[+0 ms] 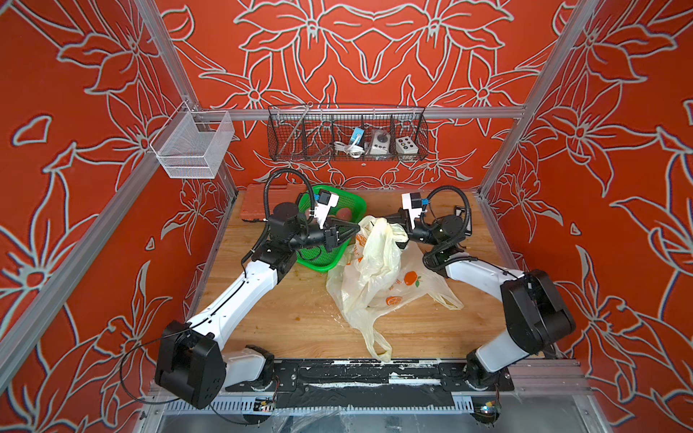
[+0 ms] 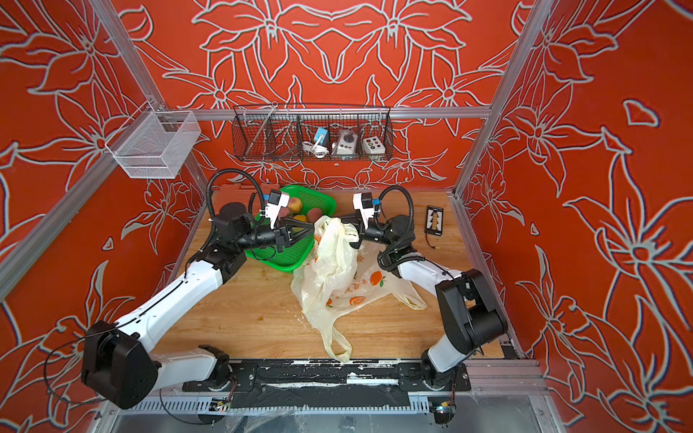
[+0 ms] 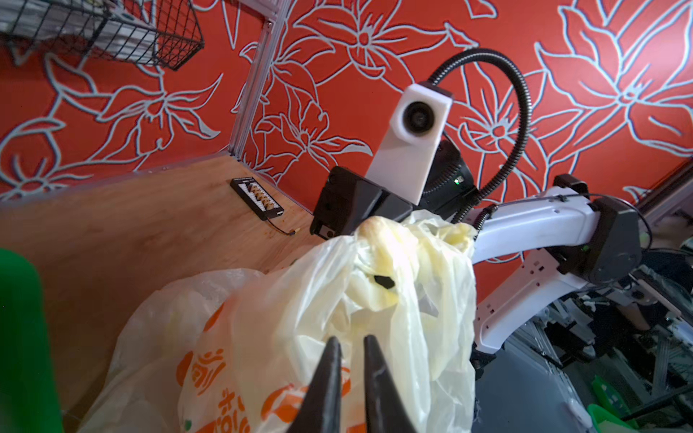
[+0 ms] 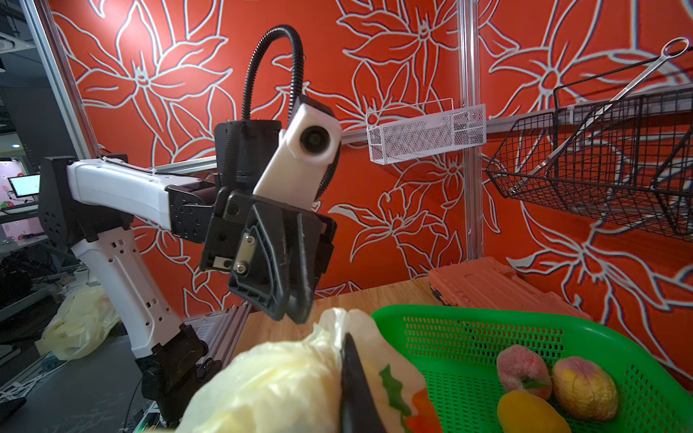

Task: Place the peach into a plastic bag & tie a knot
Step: Cross the plastic bag with the plastic bag.

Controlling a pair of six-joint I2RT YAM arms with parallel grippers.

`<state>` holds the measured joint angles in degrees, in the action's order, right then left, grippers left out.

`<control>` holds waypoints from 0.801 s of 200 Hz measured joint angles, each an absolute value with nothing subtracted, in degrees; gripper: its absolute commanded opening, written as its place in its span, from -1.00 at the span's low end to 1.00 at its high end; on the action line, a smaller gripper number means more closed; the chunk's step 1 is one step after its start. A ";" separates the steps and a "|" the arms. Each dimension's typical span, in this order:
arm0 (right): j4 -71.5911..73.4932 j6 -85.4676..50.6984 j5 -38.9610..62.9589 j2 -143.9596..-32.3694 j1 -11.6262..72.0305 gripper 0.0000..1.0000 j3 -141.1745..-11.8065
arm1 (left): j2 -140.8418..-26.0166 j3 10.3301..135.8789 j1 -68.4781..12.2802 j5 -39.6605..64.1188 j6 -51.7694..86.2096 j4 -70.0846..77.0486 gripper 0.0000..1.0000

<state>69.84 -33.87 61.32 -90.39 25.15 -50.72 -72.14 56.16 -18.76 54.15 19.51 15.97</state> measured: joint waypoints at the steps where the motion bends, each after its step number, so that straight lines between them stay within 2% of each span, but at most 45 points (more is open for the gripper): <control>1: 69.84 -33.87 61.32 -90.39 25.15 -0.98 -50.72 | -72.14 56.16 -18.76 54.24 19.46 15.99 -0.81; 82: 69.58 -33.89 61.63 -90.37 25.58 -1.00 -50.85 | -76.66 57.45 -22.20 59.00 18.85 17.21 -0.71; 140: 69.32 -33.91 62.06 -90.30 26.02 -1.00 -50.85 | -79.68 58.17 -22.02 58.59 19.42 18.63 -0.18; 160: 69.30 -33.95 62.24 -90.28 26.26 -1.00 -50.85 | -79.68 58.19 -21.96 58.67 20.14 19.35 -0.08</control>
<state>69.30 -33.95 62.24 -90.28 26.26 -50.85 -79.68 58.19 -21.96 58.67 20.14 19.35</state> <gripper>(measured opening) 0.053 0.445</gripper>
